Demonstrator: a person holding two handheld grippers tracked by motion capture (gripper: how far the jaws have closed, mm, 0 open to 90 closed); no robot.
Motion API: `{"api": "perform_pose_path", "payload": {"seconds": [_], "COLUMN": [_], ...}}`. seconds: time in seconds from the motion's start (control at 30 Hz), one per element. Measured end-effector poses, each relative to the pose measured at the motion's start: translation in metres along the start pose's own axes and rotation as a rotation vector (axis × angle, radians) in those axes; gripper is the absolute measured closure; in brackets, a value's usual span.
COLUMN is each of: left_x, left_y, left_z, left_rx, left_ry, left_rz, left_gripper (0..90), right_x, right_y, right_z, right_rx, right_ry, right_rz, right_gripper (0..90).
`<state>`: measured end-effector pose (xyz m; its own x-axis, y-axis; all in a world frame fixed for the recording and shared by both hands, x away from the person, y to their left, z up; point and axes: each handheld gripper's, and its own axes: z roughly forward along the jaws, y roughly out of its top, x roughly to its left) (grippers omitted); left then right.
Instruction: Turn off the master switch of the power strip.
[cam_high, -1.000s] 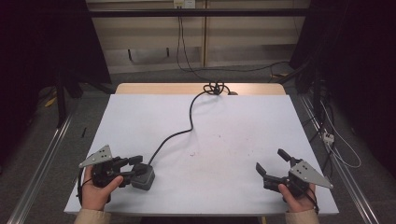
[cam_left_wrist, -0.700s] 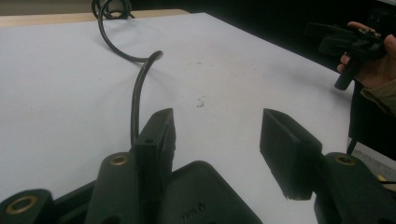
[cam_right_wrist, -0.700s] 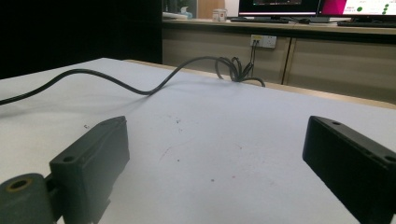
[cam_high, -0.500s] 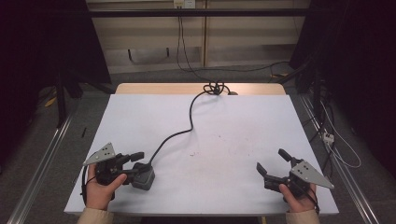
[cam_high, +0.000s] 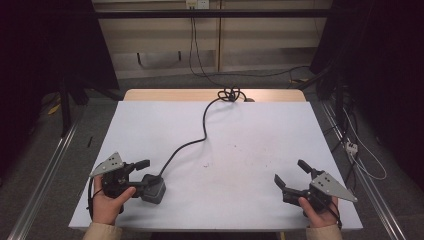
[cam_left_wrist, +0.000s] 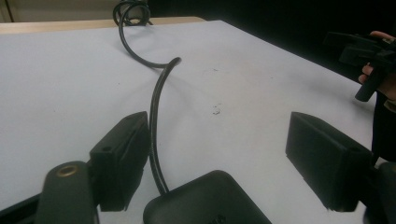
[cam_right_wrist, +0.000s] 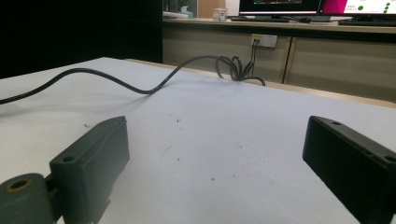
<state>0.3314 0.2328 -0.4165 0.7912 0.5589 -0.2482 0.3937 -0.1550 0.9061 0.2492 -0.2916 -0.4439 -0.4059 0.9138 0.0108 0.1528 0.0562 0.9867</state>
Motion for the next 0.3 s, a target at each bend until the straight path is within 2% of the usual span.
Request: {"api": "perform_pose_path", "payload": {"seconds": [0.3], "left_x": [0.002], "left_y": [-0.0007], "left_z": [-0.0012], "left_rx": [-0.019], "left_ry": [0.012], "left_rz": [-0.011], "left_gripper": [16.5], "right_x": [0.0002], "right_y": [-0.0007], "right_z": [0.0019], "right_rx": [0.013], "right_ry": [0.01], "right_rz": [-0.004], "right_gripper": [6.5]}}
